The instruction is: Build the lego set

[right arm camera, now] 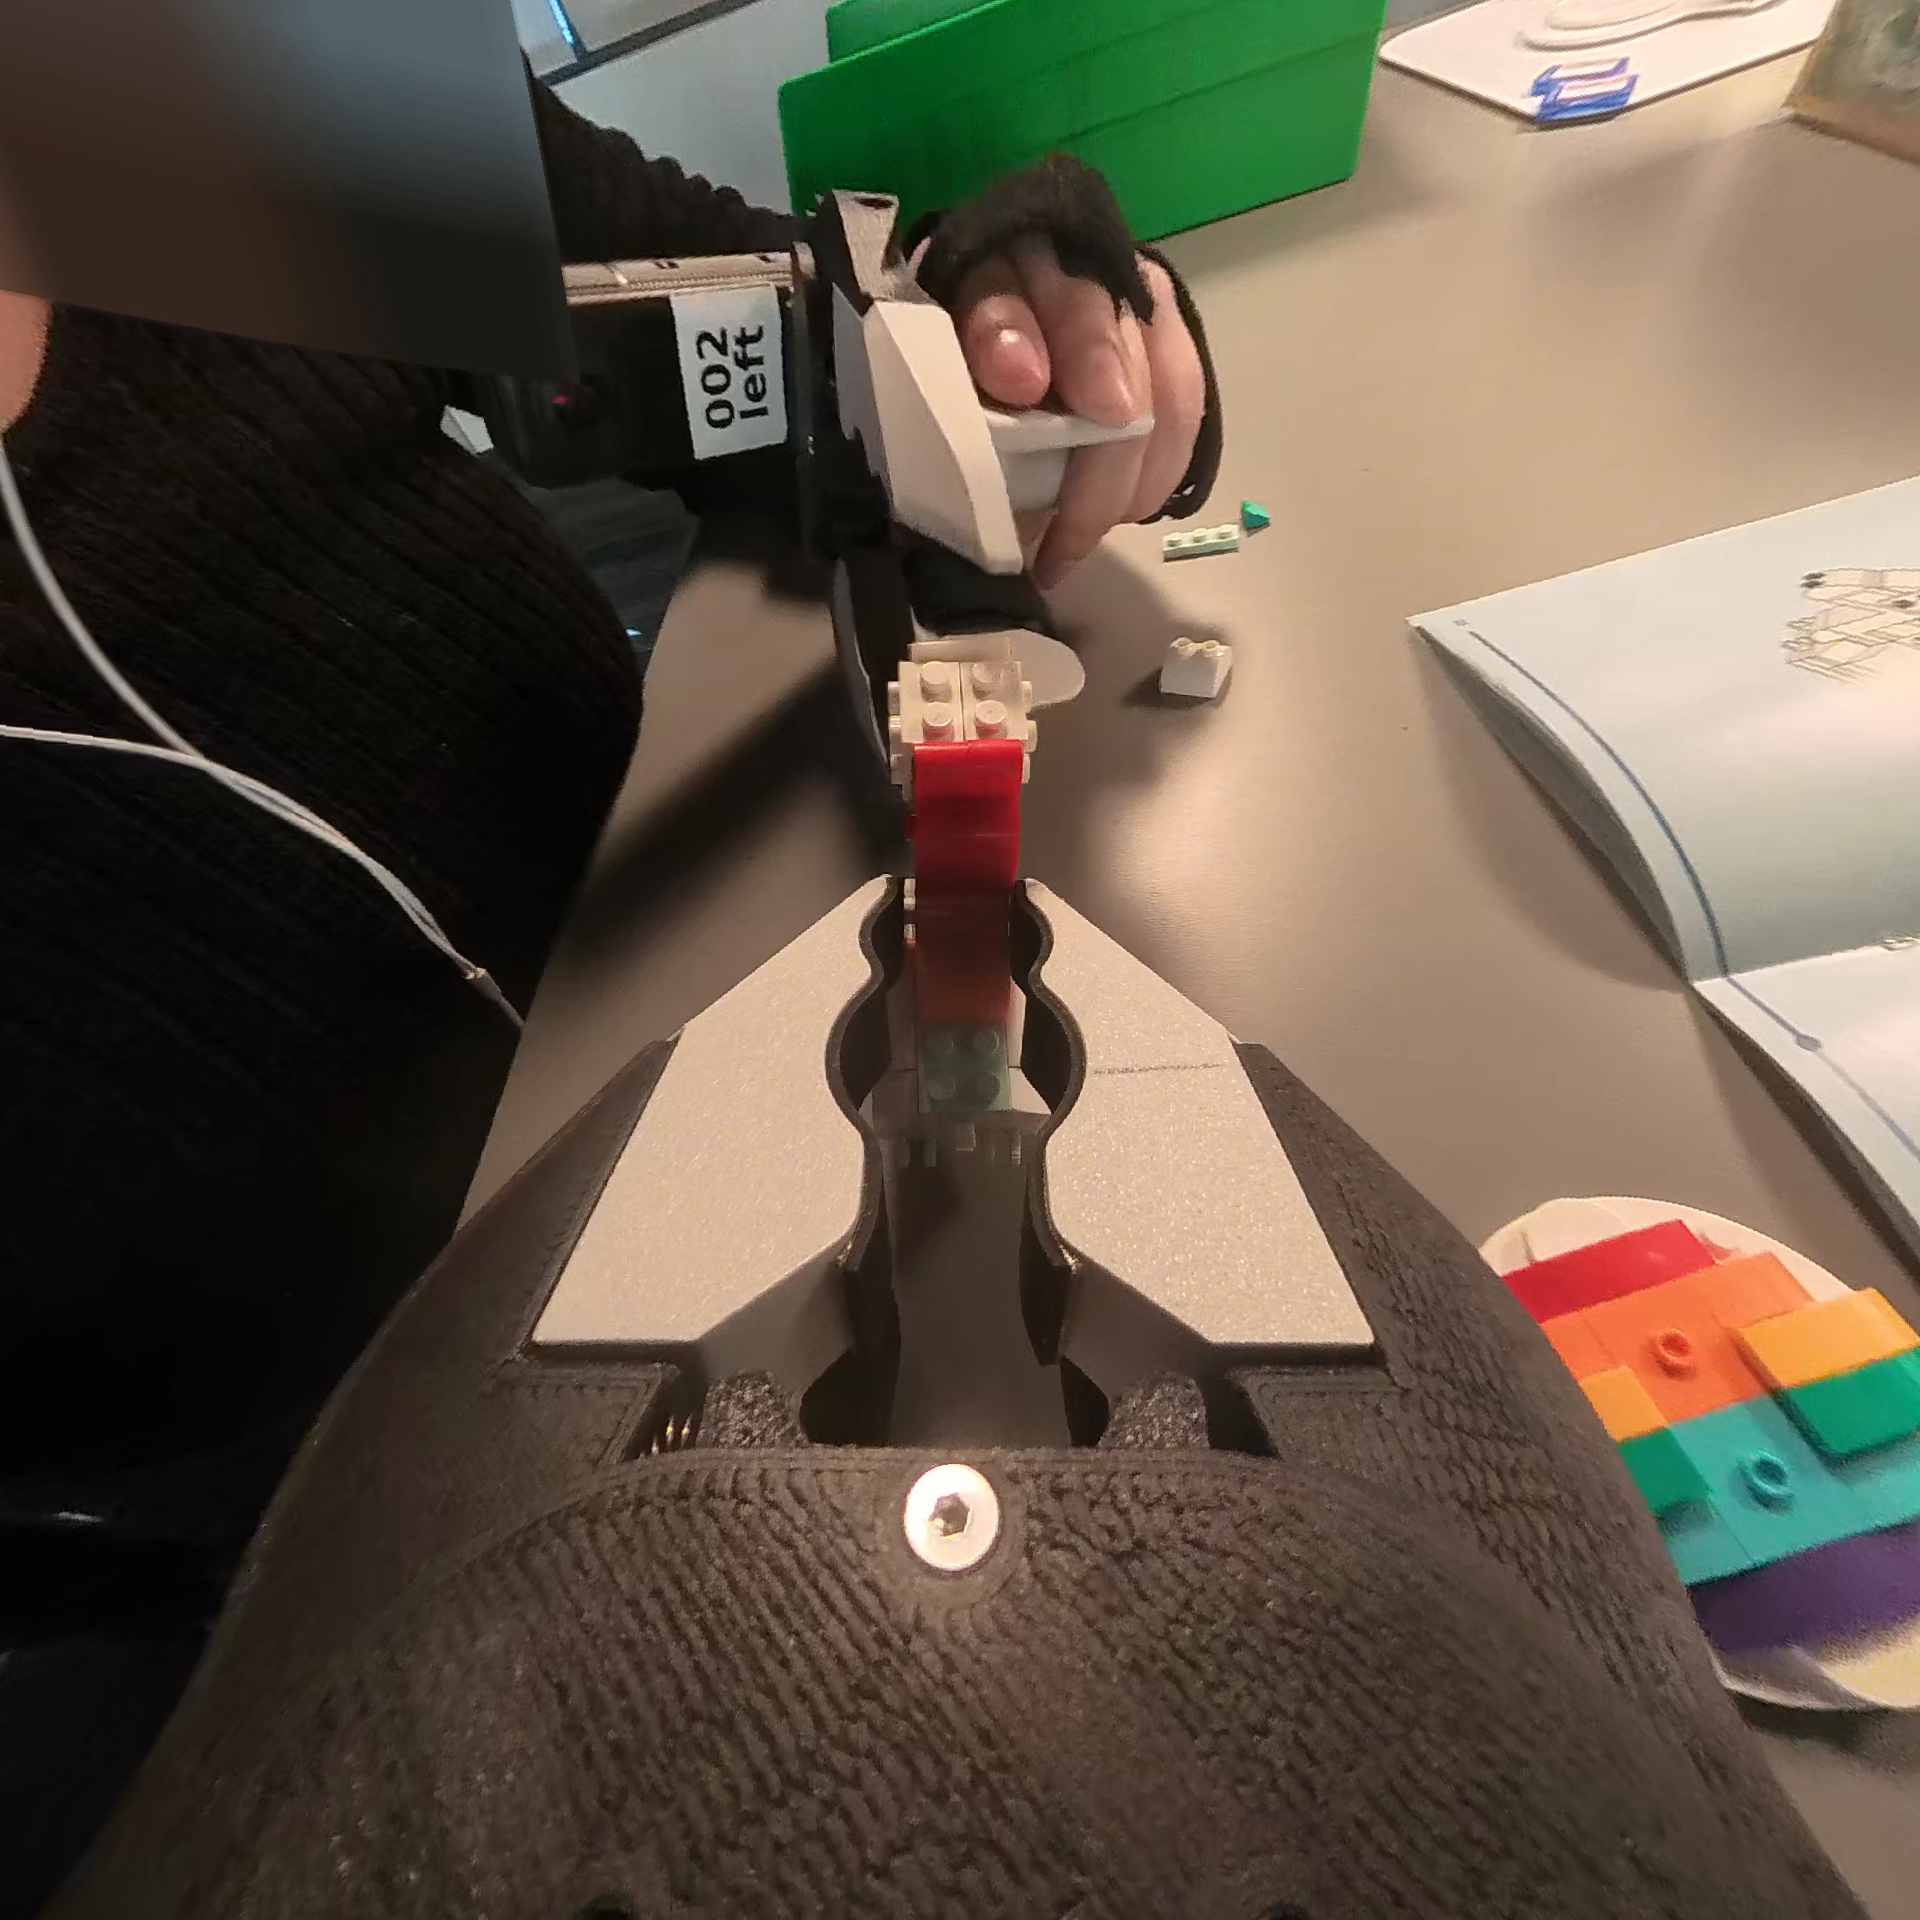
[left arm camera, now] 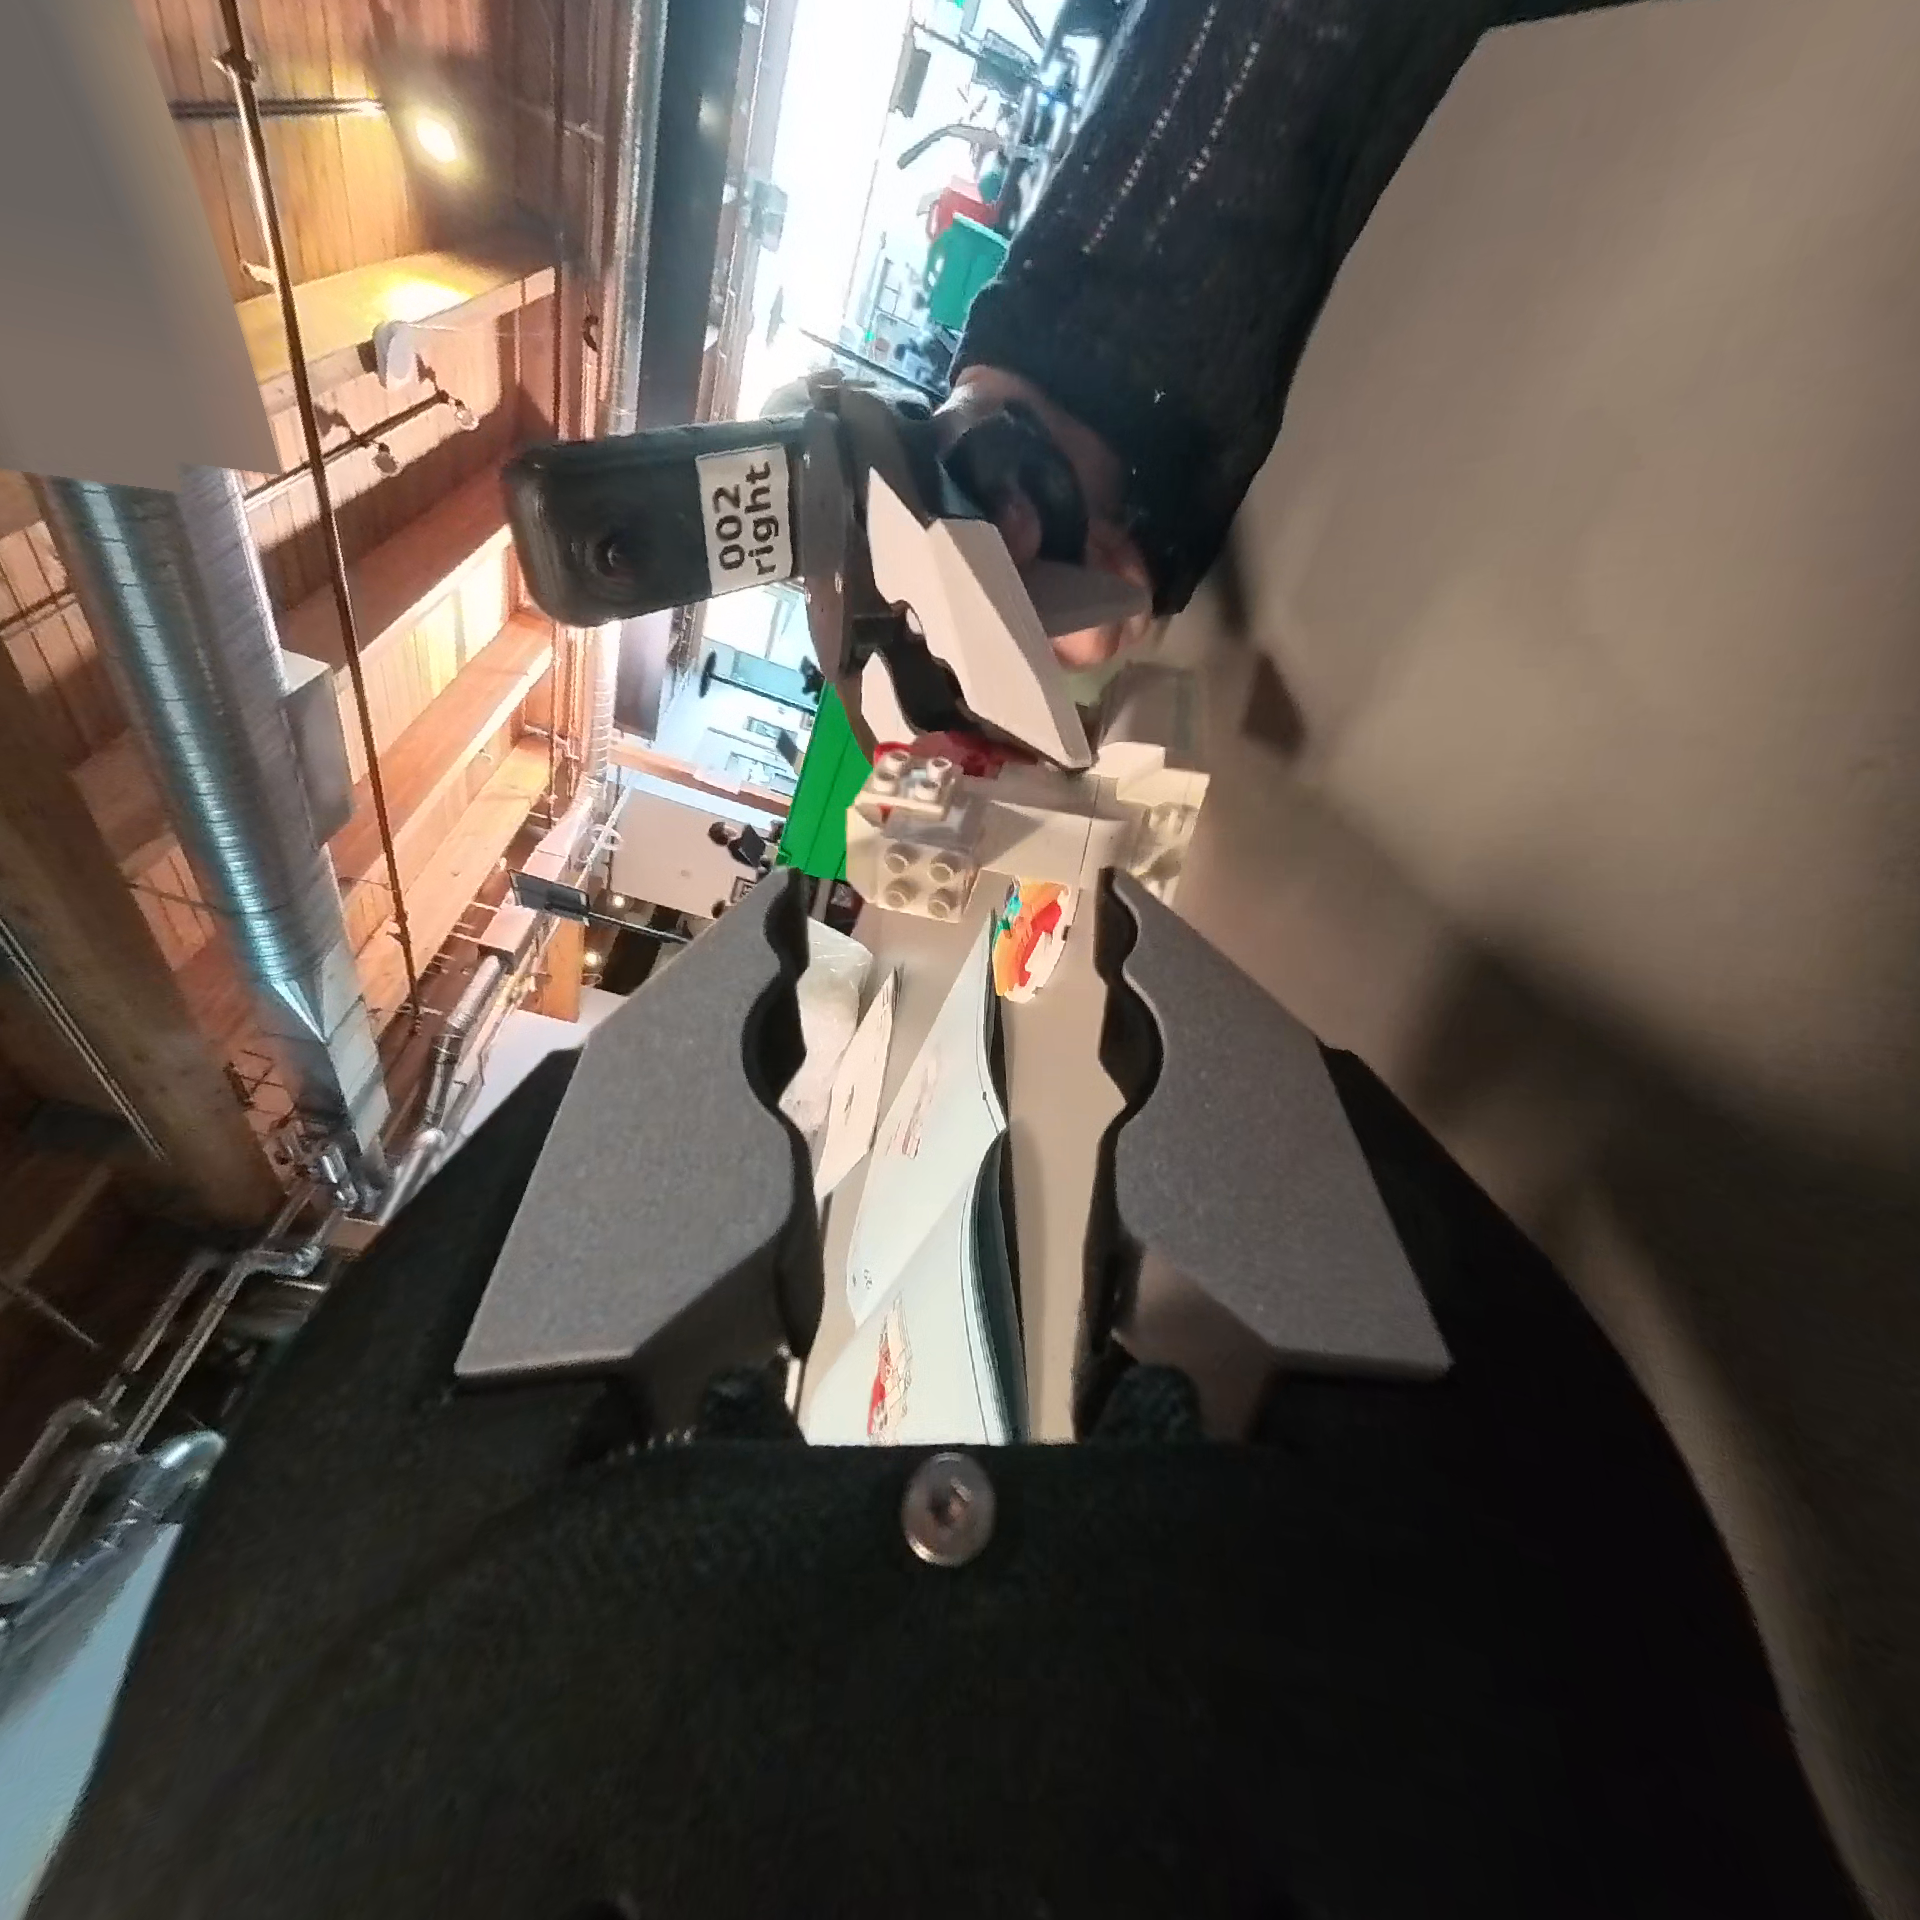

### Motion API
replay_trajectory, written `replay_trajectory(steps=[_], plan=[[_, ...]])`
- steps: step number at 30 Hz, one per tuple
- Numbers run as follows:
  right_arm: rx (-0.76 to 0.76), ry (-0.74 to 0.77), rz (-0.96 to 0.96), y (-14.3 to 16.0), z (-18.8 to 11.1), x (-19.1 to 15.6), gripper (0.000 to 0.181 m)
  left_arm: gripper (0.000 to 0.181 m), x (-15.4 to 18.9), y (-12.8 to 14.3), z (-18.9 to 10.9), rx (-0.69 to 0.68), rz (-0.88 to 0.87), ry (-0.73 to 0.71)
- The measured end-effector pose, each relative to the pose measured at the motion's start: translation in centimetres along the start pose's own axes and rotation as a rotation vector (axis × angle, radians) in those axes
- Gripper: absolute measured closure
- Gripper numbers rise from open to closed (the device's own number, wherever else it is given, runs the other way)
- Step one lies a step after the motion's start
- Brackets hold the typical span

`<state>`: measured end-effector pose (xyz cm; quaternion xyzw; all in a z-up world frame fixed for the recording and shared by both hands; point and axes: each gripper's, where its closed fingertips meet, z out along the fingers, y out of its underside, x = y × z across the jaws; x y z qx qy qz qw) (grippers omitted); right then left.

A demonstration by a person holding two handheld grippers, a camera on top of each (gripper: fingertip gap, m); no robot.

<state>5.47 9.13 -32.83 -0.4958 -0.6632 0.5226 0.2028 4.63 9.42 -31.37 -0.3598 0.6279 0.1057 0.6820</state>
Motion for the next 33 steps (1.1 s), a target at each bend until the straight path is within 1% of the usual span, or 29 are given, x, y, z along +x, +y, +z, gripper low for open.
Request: replay_trajectory(steps=[6,10,14,25,33], plan=[[-0.006,-0.032,0.016,0.1,0.1,-0.5,0.163,0.132,0.3,-0.5,0.0,0.019,0.025,0.009],[-0.013,-0.055,0.03,0.2,0.2,-0.8,0.163,0.142,0.5,-0.5,0.0,0.017,0.06,0.006],[-0.022,-0.072,0.036,0.4,0.3,-1.0,0.163,0.157,0.1,-0.6,0.0,0.022,0.09,-0.021],[0.003,-0.086,0.062,0.1,0.0,-0.9,0.163,0.158,-0.3,-0.7,0.1,0.001,0.185,-0.061],[0.095,-0.101,0.098,-1.0,-0.8,-0.8,0.163,0.159,-1.4,-0.7,0.3,-0.024,0.206,-0.148]])
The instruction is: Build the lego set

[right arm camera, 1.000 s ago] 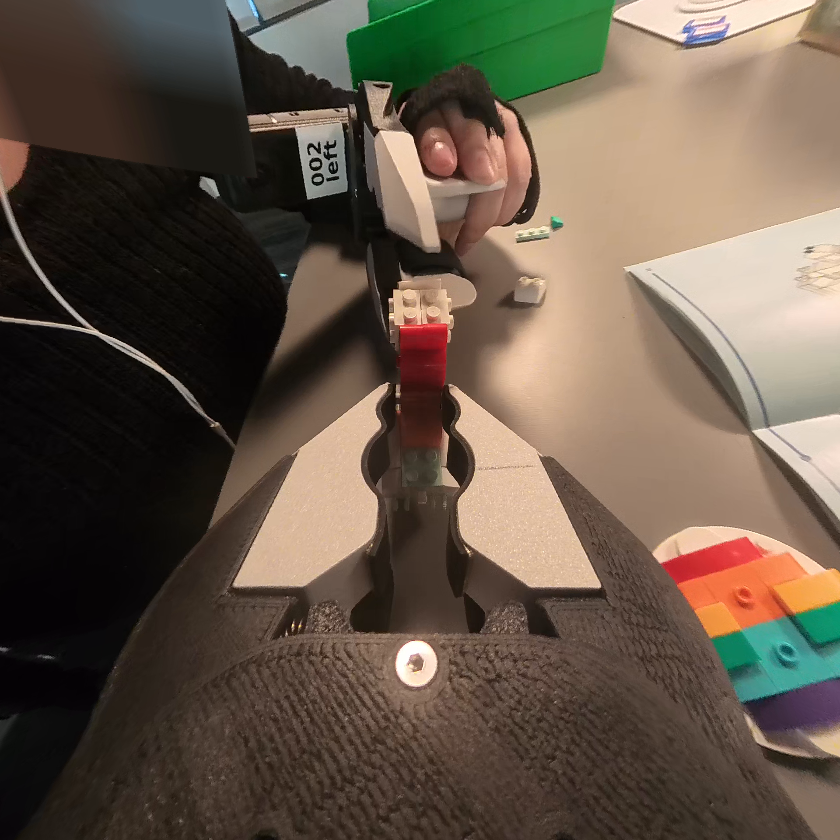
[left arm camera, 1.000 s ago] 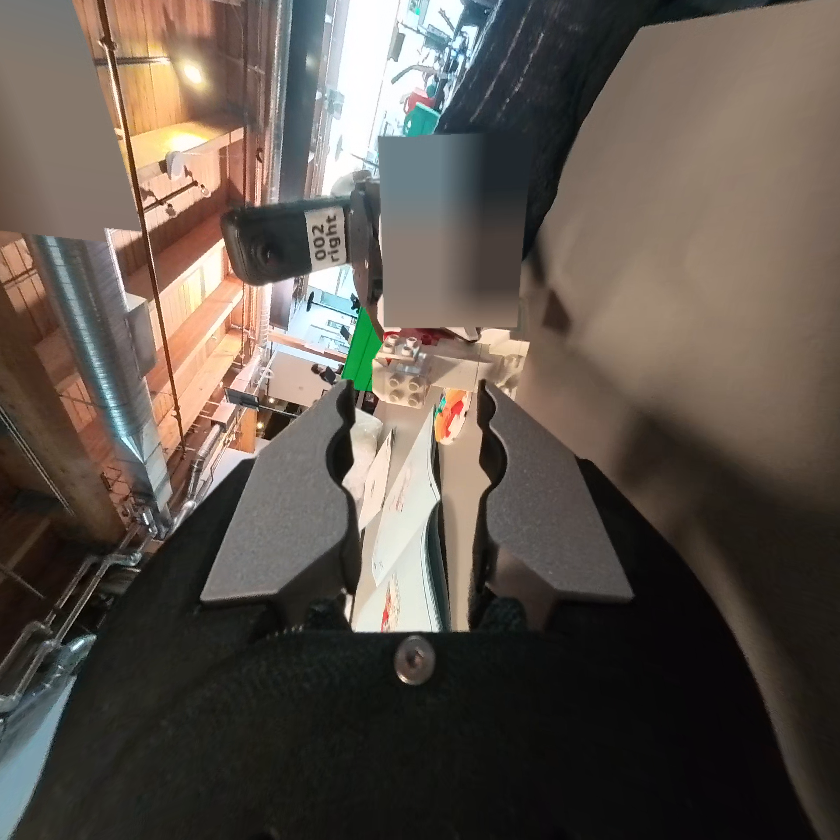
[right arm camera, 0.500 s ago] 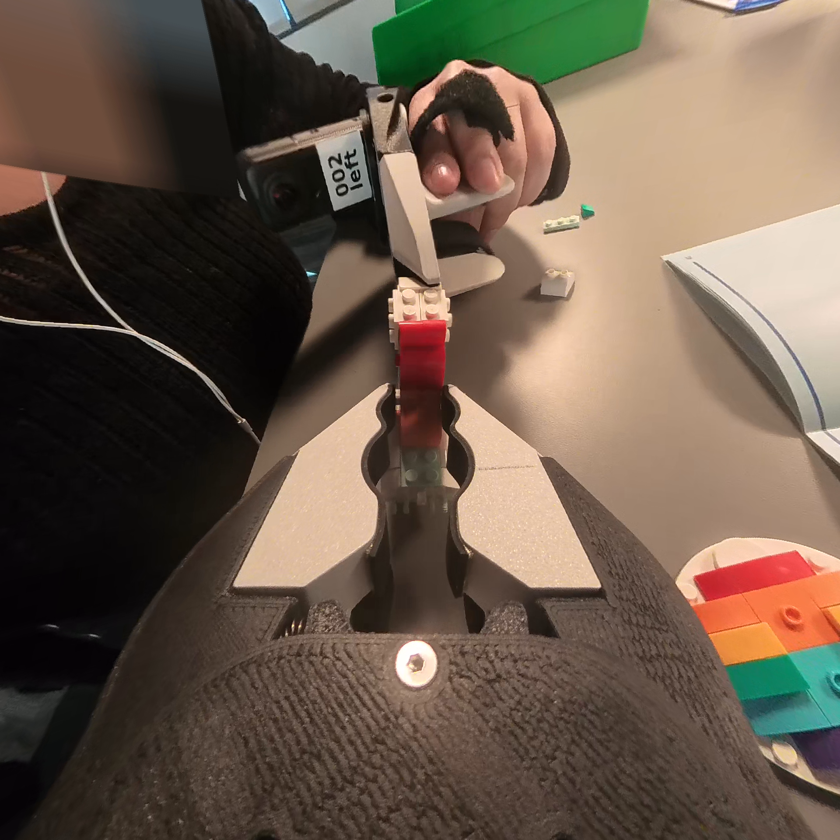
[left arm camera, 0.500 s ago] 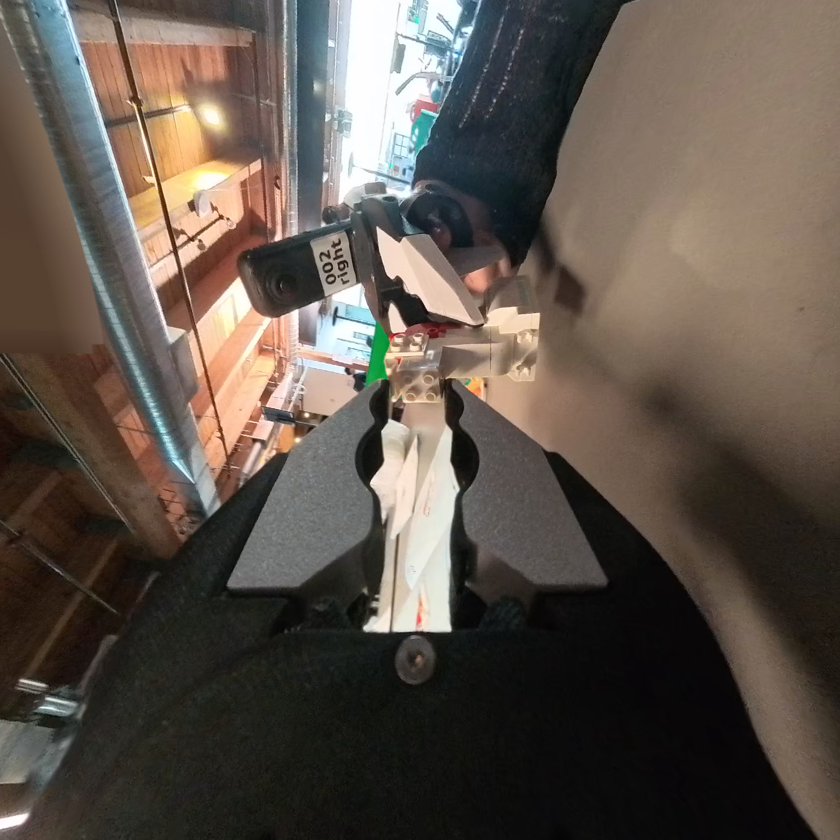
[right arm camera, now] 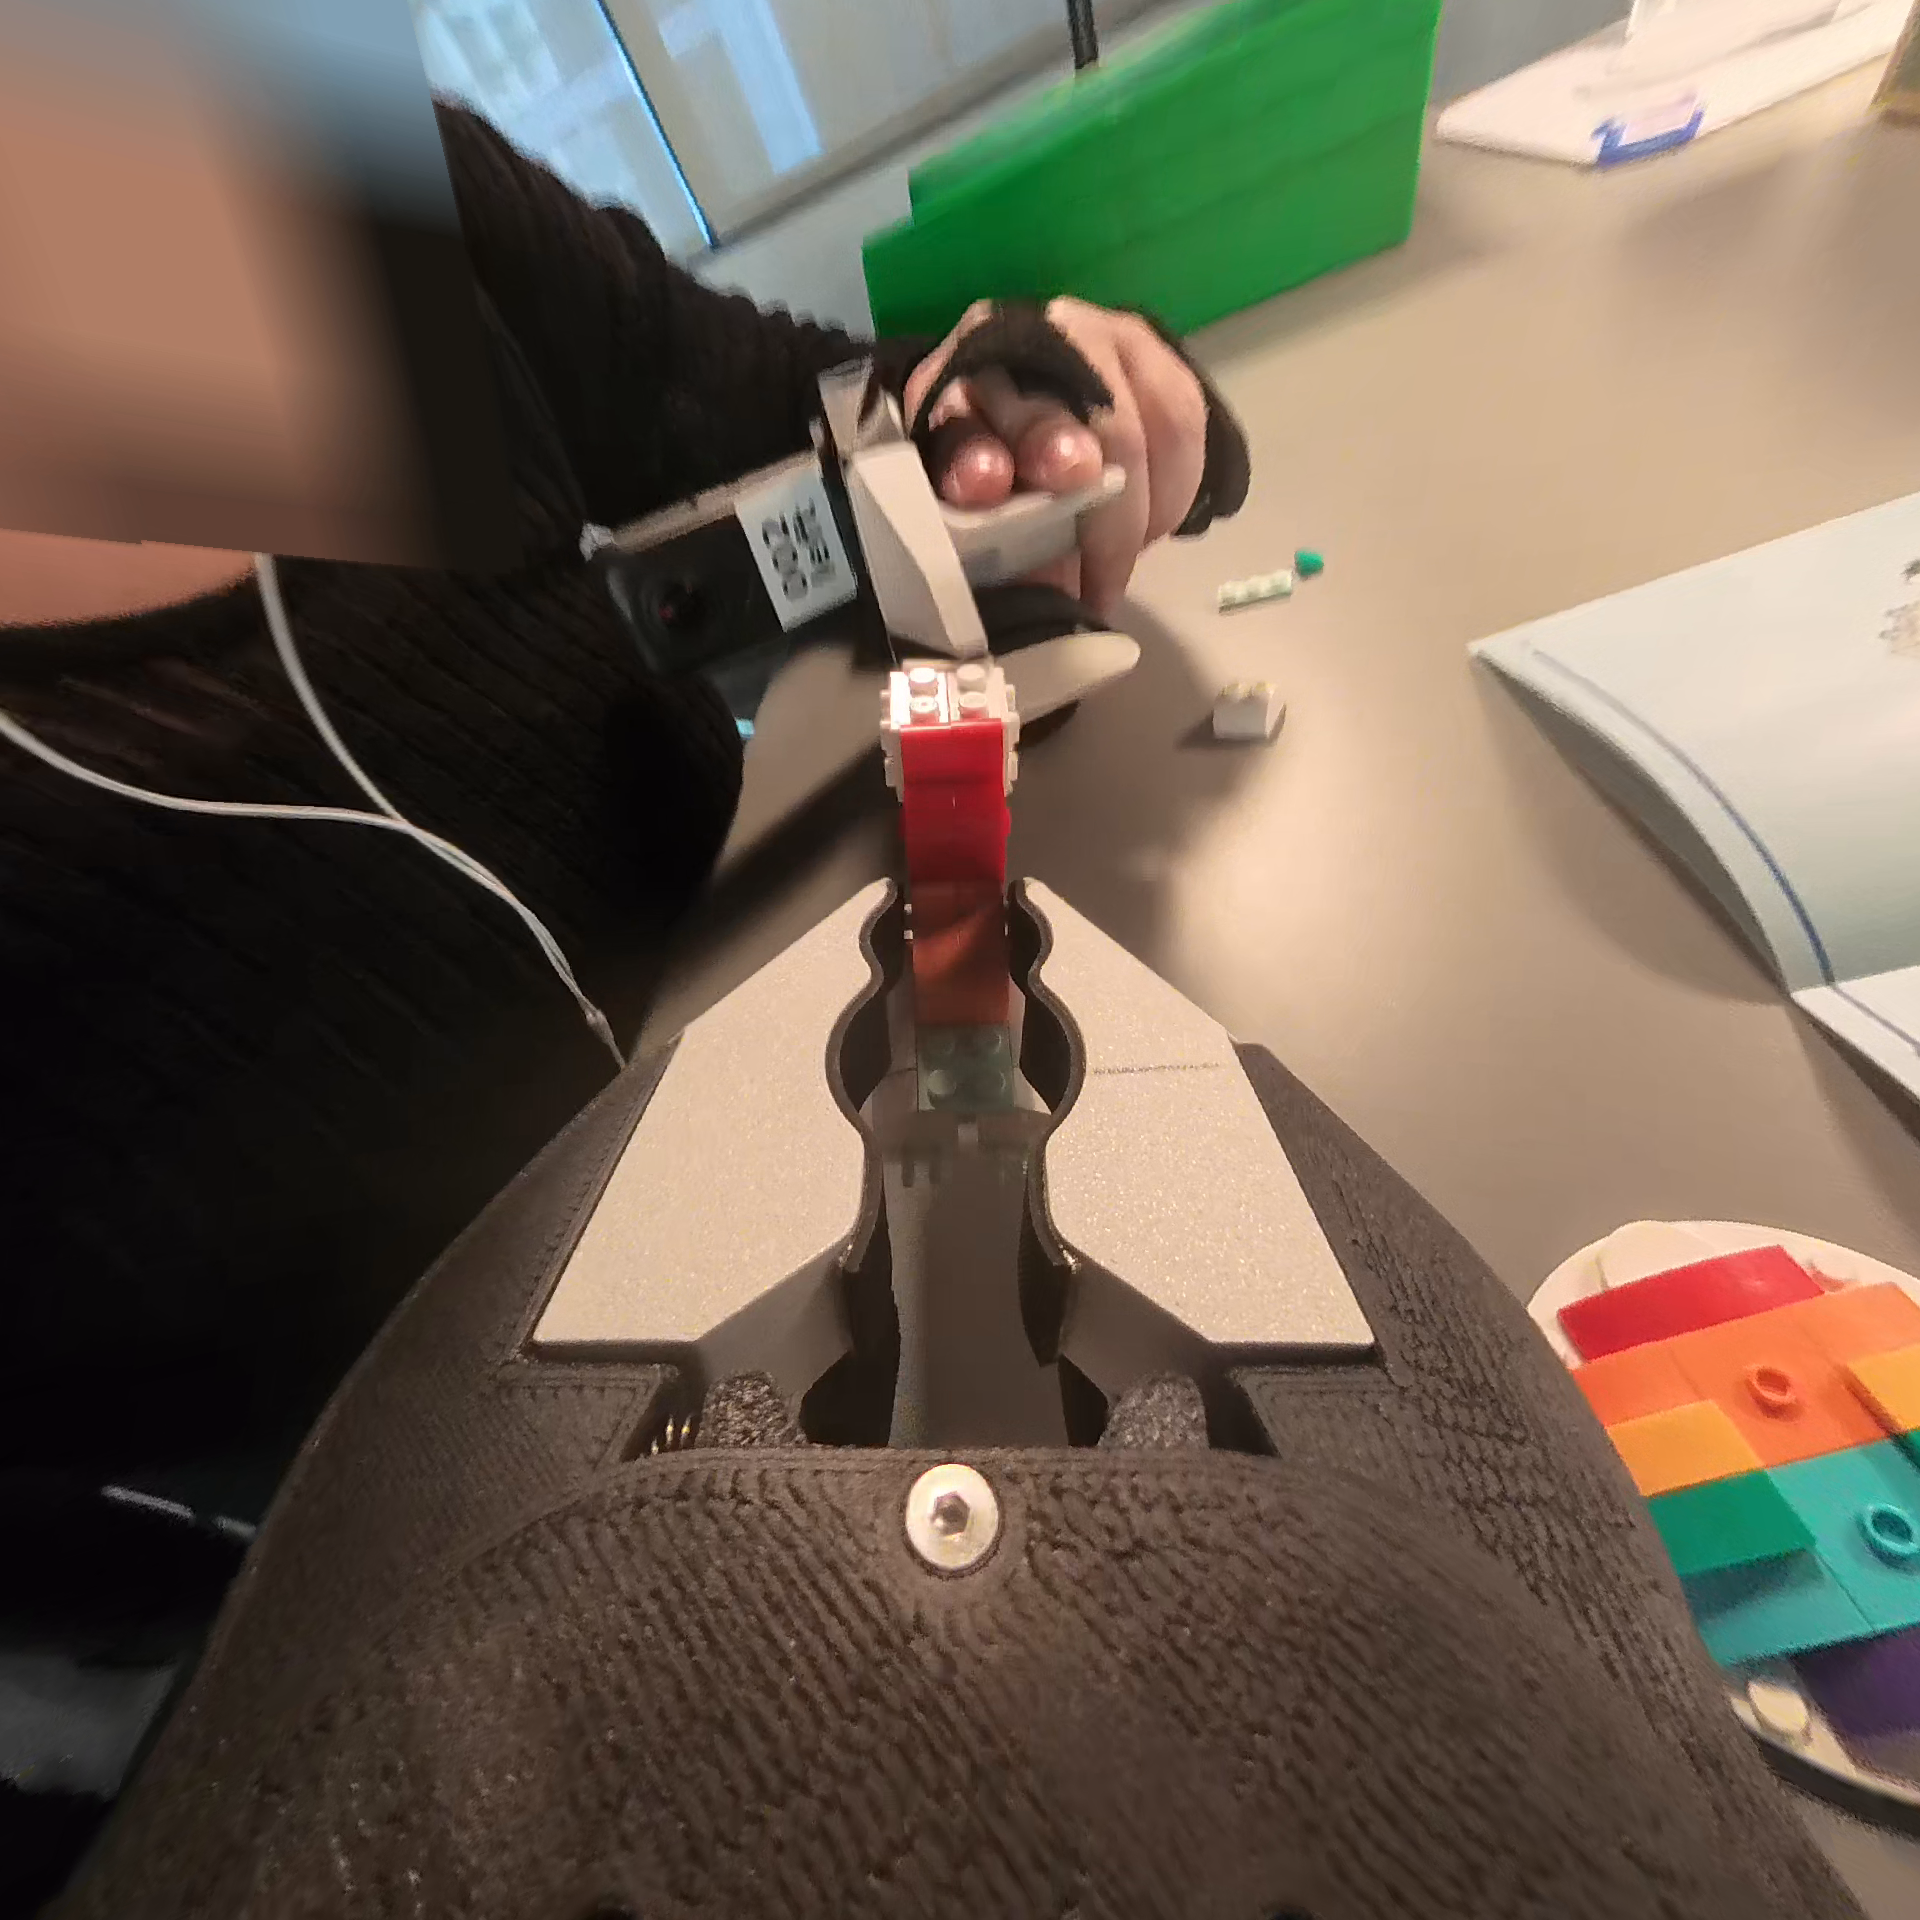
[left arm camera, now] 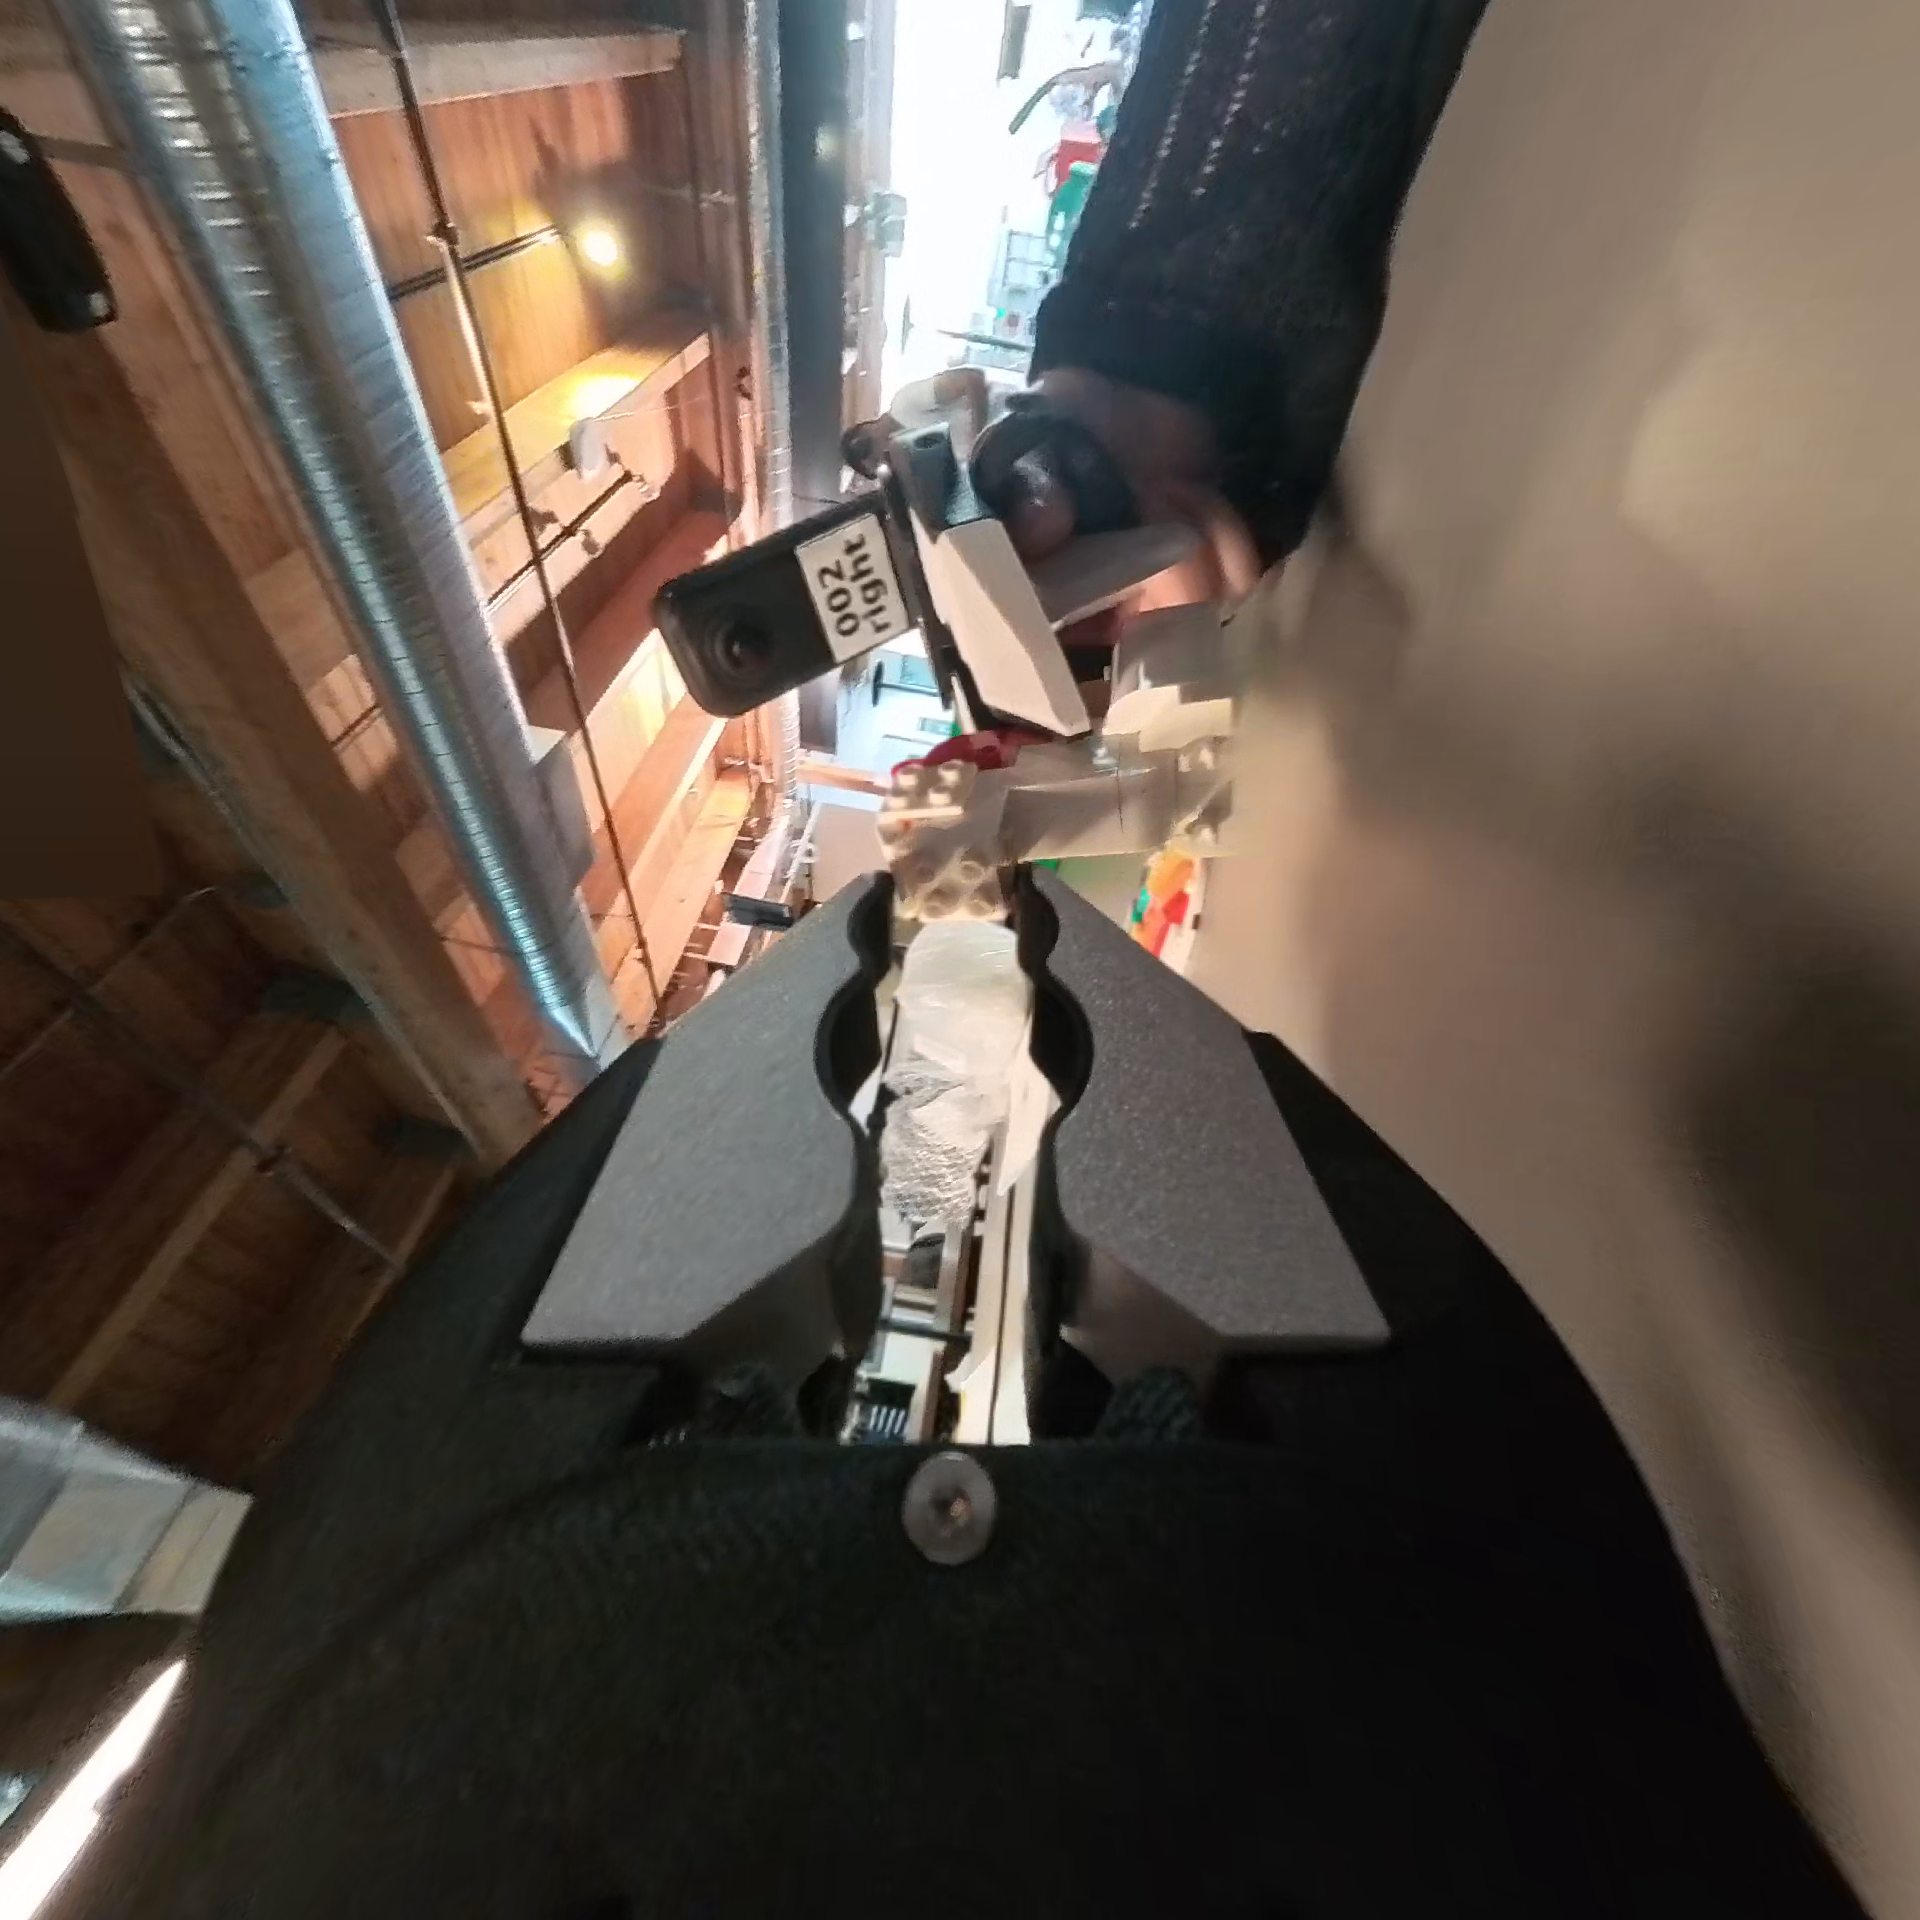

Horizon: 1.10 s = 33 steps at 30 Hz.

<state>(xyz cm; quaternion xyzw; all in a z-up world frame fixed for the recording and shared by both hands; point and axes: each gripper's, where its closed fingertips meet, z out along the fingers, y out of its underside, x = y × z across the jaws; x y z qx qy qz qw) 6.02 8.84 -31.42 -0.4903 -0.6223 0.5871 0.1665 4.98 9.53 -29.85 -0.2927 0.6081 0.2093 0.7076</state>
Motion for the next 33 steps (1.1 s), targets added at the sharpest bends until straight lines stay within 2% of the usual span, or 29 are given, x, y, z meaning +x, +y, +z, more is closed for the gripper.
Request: replay_trajectory(steps=[6,19,27,30,33], plan=[[0.07,-0.001,0.017,-0.8,-0.6,-0.1,0.163,0.16,-0.9,0.3,0.1,-0.025,-0.002,-0.038],[0.111,-0.008,0.044,-1.2,-1.0,-0.1,0.164,0.161,-1.5,0.5,0.2,-0.062,0.035,-0.04],[0.122,-0.011,0.061,-1.6,-0.6,0.4,0.163,0.16,-1.6,0.8,0.4,-0.057,-0.111,-0.046],[0.112,-0.011,0.068,-1.5,-0.2,0.6,0.163,0.15,-1.7,0.5,0.4,-0.041,-0.153,-0.045],[0.12,-0.019,0.068,-1.7,-0.2,0.5,0.163,0.151,-1.4,0.4,0.4,-0.029,-0.15,-0.034]])
